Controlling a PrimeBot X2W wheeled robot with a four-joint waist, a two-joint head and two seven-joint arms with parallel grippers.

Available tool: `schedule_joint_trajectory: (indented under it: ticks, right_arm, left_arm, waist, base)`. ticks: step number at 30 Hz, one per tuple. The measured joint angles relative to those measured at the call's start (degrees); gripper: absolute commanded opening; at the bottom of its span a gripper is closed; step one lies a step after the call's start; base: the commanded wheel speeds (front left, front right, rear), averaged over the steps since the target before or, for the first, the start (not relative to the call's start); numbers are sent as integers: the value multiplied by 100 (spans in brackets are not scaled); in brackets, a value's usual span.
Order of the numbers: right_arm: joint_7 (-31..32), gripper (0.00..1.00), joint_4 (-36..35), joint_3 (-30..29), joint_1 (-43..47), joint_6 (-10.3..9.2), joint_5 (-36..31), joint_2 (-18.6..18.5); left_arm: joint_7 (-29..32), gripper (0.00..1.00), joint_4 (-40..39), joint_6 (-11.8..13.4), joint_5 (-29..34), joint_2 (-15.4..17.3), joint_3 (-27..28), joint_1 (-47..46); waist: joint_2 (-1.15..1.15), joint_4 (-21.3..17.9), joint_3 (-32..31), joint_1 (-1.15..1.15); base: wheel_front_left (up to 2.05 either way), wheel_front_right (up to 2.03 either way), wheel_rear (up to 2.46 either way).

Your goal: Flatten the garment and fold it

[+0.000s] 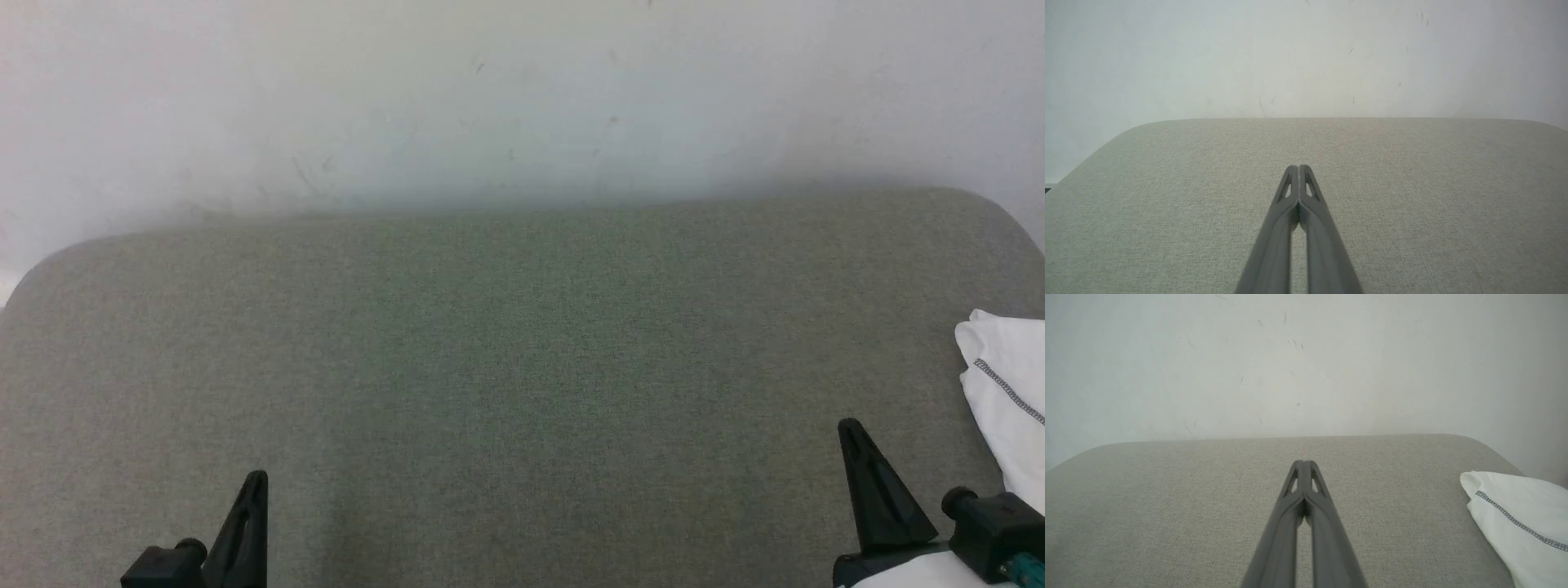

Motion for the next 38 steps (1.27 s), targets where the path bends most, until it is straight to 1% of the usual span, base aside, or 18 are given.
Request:
schedule_joint_trajectory:
  ticks: [10, 38]
  right_arm:
    - [47, 0, 73, 2, -67, 0, -56, 0]
    - [149, 0, 287, 22, -365, 0, -266, 1]
  left_arm:
    - [103, 0, -31, 10, 59, -42, -20, -31]
    - [433, 0, -149, 152, 301, -200, -105, -264]
  waist:
    - [0, 7, 6, 0]
    - [0, 26, 24, 0]
  base:
    - [0, 0, 0]
    - [0, 0, 0]
